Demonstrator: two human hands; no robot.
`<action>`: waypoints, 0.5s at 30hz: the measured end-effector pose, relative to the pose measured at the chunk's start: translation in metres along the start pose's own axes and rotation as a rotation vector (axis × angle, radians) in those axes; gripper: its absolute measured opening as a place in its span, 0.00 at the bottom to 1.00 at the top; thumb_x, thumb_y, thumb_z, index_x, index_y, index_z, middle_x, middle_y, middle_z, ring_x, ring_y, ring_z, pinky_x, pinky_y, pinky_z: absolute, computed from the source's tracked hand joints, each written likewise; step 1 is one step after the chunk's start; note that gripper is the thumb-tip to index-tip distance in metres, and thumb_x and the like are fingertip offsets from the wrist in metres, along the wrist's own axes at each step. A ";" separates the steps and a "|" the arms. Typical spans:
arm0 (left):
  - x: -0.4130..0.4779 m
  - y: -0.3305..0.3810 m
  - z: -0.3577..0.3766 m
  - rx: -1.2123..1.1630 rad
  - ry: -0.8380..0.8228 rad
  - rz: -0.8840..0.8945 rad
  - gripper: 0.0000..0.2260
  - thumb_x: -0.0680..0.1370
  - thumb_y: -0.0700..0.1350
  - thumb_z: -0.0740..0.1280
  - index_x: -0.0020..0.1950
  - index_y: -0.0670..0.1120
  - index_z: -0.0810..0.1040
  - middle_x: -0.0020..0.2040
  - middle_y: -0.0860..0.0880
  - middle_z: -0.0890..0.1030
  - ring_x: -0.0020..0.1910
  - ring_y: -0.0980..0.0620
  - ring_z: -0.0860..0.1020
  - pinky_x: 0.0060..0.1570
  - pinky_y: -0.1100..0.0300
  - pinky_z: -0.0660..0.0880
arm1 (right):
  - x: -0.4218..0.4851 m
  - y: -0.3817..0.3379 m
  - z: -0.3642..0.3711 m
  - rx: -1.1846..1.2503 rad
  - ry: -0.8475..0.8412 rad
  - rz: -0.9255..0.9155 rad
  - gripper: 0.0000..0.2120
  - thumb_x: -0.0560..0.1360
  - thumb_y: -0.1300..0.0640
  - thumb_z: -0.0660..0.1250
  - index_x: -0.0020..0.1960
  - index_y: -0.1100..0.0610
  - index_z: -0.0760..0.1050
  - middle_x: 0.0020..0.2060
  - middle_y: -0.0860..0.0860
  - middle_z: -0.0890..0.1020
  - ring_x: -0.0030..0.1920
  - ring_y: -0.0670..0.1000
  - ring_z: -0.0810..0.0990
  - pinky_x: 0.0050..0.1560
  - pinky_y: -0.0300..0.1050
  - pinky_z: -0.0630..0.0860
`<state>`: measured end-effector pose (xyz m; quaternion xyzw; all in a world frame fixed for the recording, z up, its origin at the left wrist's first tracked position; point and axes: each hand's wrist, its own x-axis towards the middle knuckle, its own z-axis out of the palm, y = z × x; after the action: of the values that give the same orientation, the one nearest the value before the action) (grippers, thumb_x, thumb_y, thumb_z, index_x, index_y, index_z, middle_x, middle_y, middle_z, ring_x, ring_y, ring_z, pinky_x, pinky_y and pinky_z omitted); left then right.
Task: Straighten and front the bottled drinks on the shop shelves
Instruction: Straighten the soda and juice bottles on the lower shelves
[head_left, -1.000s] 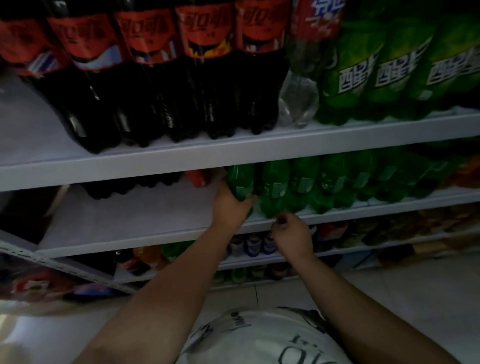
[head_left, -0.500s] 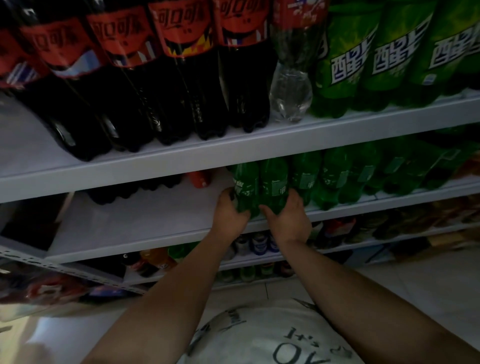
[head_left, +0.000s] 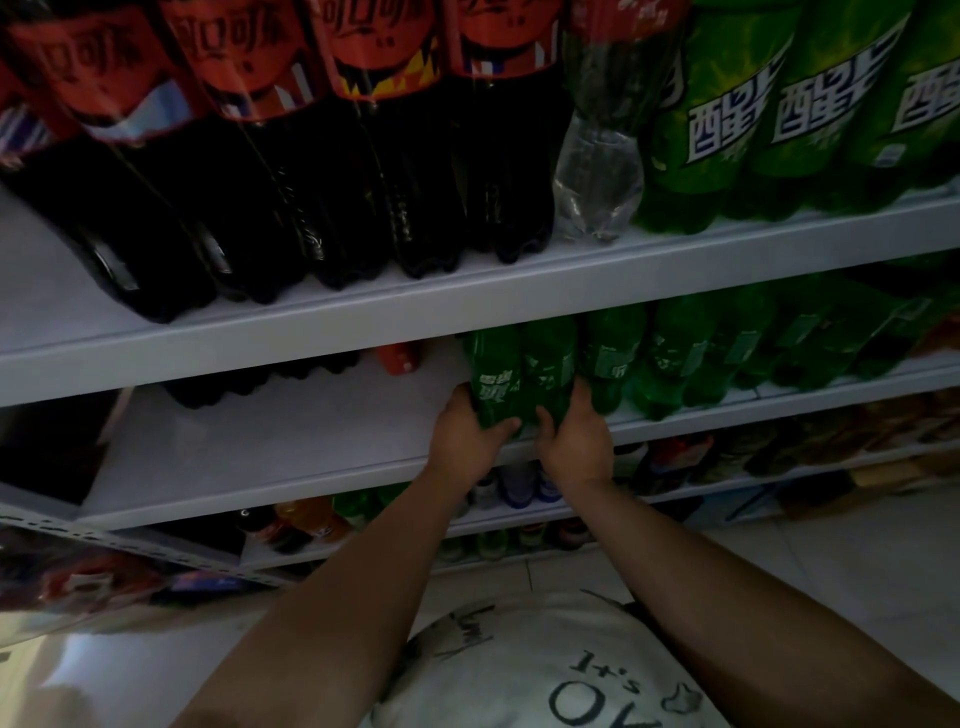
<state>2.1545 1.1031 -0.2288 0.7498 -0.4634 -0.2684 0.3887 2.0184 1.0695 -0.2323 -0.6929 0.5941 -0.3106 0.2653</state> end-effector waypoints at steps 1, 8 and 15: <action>-0.002 0.001 0.000 0.000 0.016 0.001 0.29 0.70 0.49 0.76 0.65 0.42 0.69 0.58 0.46 0.79 0.52 0.56 0.74 0.46 0.69 0.69 | 0.000 0.000 0.000 0.016 -0.009 -0.007 0.30 0.76 0.52 0.64 0.74 0.58 0.57 0.59 0.60 0.77 0.51 0.61 0.79 0.46 0.52 0.77; -0.006 -0.003 -0.004 0.021 0.099 0.036 0.28 0.70 0.51 0.76 0.65 0.43 0.71 0.57 0.46 0.80 0.54 0.49 0.78 0.49 0.63 0.73 | 0.009 0.002 0.004 0.057 0.011 0.114 0.34 0.67 0.41 0.73 0.66 0.54 0.65 0.55 0.55 0.80 0.51 0.57 0.80 0.45 0.47 0.76; -0.002 -0.008 -0.010 0.038 0.059 0.051 0.28 0.70 0.50 0.76 0.65 0.44 0.71 0.58 0.46 0.80 0.50 0.57 0.74 0.44 0.75 0.65 | 0.014 0.010 0.004 0.078 -0.083 0.014 0.29 0.74 0.51 0.69 0.70 0.58 0.62 0.58 0.59 0.78 0.54 0.60 0.78 0.50 0.47 0.74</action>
<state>2.1653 1.1106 -0.2294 0.7527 -0.4754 -0.2273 0.3948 2.0160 1.0540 -0.2410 -0.6901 0.5749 -0.3025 0.3188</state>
